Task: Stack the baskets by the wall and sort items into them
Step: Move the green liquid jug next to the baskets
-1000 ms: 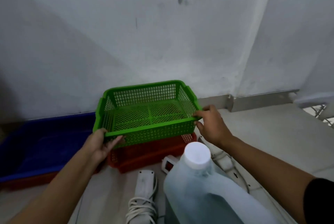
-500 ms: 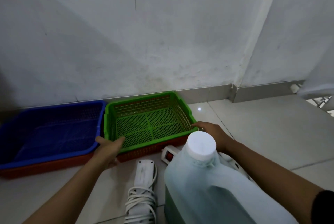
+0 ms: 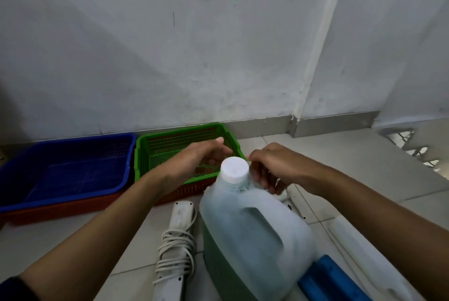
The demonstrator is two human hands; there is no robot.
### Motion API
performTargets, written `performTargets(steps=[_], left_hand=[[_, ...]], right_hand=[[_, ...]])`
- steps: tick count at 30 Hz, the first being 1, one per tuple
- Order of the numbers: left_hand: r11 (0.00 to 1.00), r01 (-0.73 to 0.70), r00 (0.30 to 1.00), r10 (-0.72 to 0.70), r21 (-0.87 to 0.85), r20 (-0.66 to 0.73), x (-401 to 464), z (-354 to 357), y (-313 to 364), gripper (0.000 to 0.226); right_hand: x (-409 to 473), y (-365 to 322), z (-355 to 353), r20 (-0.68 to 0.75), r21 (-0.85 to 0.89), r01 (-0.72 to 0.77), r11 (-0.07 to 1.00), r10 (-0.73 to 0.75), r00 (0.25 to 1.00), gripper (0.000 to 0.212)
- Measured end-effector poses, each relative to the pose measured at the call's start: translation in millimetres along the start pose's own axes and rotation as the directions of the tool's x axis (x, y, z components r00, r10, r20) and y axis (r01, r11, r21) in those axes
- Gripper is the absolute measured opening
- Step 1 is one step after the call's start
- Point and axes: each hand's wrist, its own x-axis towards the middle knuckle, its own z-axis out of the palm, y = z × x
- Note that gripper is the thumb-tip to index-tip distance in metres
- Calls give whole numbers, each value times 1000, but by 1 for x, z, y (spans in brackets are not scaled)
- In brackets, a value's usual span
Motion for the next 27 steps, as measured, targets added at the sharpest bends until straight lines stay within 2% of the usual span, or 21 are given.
performTargets(steps=[3,6,8,9,12,16,18,24,27], left_hand=[[996,-37,988,48,-76,147,-17,19,4,51],[987,-141,987,145,-73,66,-22,37,-5,37],[978,-207,978,206,-13,-33,-21,44,-9,46],[973,-231,971,231,16,-65,-21,47,-10,48],[957,-274,939,288,99,-187,-25,54,-10,31],[943,-312,878,334,118,-342,-36,58,-21,50],[943,-311,860,333,118,-387,-42,53,-25,49],[930,-305,803,368,206,-469,-46,33,-17,43],[922,-288,816,378,259,-437,-29,20,7,45]], right_hand=[[-37,-9,5,42,-60,-65,996,68,997,48],[-64,-10,10,95,152,-149,977,135,986,38],[-77,-11,16,146,269,-162,949,126,981,26],[-80,-9,19,119,262,-147,954,120,986,24],[-82,-5,30,-28,97,-79,992,82,996,26],[-80,-7,40,-107,-15,-36,999,34,994,29],[-78,-11,44,-133,-55,-13,998,6,991,29],[-71,-36,44,-181,-135,10,991,-34,983,30],[-65,-53,28,-201,-120,-10,993,-15,980,29]])
